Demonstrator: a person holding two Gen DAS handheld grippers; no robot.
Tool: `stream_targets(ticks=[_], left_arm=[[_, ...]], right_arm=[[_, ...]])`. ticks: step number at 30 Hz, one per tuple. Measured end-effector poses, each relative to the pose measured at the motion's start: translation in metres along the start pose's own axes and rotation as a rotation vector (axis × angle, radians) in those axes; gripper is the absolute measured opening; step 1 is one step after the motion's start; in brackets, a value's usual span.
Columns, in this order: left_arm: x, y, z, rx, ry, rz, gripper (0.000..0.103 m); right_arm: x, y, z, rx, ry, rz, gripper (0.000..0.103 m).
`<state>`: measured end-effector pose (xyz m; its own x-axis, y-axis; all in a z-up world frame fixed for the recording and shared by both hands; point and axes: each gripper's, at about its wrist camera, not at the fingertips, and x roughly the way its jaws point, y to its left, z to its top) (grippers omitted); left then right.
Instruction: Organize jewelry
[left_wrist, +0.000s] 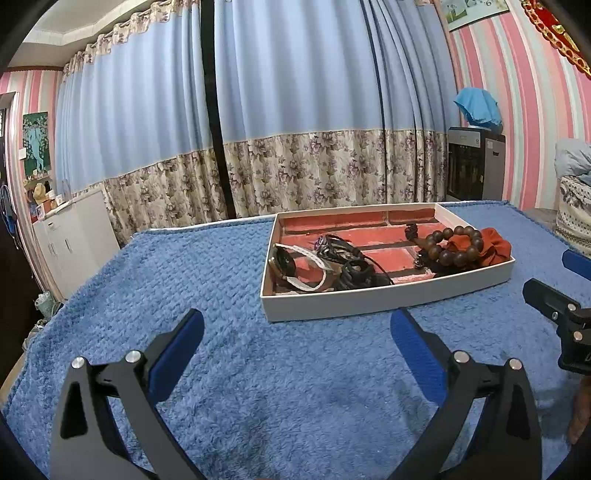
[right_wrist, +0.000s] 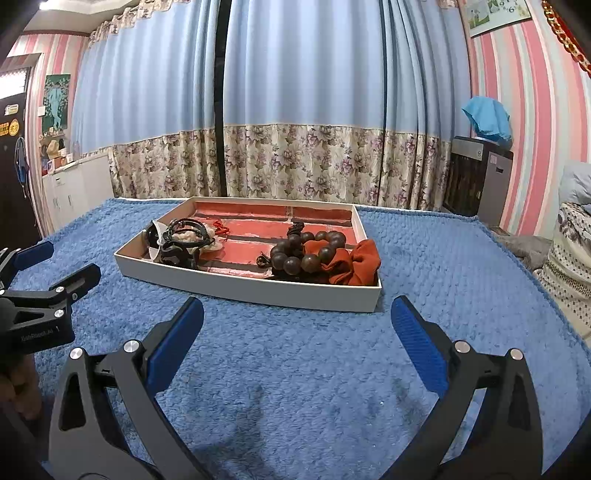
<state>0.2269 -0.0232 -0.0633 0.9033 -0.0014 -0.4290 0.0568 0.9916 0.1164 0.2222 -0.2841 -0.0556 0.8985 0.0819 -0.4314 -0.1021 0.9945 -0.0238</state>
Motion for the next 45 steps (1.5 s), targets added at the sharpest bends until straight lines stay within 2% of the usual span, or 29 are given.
stream_targets(ticks=[45], left_arm=[[0.0005, 0.0013, -0.0023, -0.011, 0.011, -0.001, 0.099]], right_arm=[[0.0017, 0.0007, -0.0032, 0.004, 0.005, 0.002, 0.099]])
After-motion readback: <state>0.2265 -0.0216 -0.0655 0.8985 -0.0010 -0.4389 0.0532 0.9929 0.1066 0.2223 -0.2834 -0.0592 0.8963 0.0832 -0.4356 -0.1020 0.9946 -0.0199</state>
